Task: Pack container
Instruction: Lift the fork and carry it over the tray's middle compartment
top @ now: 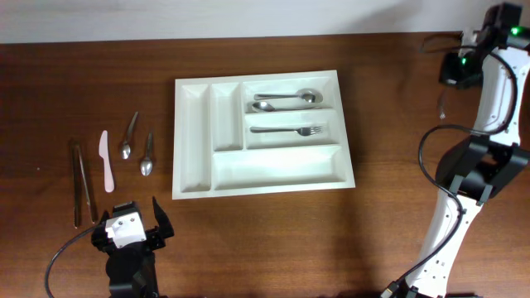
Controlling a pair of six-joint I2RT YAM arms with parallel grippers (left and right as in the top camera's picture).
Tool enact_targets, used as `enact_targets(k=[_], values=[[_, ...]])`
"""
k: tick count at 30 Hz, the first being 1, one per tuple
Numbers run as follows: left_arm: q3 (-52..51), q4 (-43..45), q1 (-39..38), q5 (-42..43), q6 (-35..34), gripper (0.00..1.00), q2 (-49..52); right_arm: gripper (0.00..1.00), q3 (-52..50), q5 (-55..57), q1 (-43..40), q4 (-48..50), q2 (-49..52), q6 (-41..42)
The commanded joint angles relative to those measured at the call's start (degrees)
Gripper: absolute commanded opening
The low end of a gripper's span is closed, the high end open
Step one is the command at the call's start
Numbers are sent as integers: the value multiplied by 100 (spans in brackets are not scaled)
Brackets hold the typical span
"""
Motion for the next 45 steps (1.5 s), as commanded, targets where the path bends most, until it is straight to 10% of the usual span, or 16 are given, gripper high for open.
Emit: enact_targets(k=[1, 25, 45], values=[[-4, -33, 20, -83, -55, 99, 2, 4, 616, -603, 236, -186, -293, 1836], [-4, -33, 20, -81, -55, 99, 2, 4, 837, -1314, 1969, -1788, -293, 8548], [-4, -33, 20, -83, -55, 99, 2, 4, 822, 149, 3615, -1786, -282, 10222]])
